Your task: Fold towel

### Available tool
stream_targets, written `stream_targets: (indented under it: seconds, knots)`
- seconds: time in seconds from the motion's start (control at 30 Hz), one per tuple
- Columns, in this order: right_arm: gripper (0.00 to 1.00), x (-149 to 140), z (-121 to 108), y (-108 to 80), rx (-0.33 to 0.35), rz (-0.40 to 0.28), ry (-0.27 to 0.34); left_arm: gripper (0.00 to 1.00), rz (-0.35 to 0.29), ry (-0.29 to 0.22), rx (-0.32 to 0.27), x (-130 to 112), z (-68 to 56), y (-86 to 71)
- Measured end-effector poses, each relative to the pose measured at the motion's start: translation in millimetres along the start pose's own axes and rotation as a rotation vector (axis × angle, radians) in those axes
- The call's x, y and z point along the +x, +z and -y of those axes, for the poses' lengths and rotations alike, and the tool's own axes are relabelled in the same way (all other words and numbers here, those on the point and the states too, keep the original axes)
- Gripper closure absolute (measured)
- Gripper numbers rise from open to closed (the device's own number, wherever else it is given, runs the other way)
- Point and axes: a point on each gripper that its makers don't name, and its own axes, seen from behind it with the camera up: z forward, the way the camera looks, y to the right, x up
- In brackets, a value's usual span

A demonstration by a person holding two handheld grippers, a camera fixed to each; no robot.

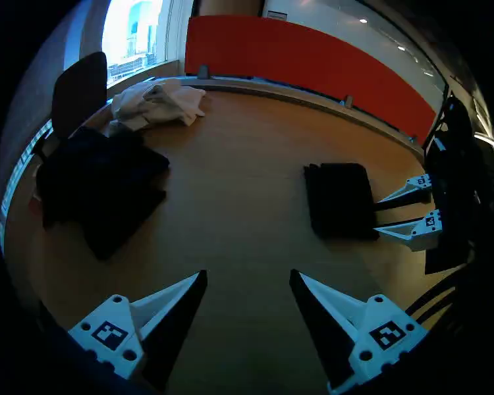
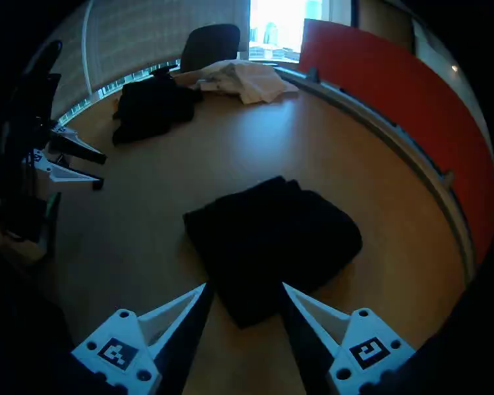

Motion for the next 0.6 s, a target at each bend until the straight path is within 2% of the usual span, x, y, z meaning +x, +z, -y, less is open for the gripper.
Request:
stream_targets:
  seconds: [0.27,0.6]
  knots:
    - [0.30,-24.6,-2.1,-6.8,-0.017,0.028,0.024,0.07,-0.002,0.005,-0.005,1.7,-4.3,0.3]
    - [0.31,-40.3,-3.4,-0.4,-0.031,0.053,0.051,0.07,-0.003,0.004,-0.005,0.5,-4.9,-1.3]
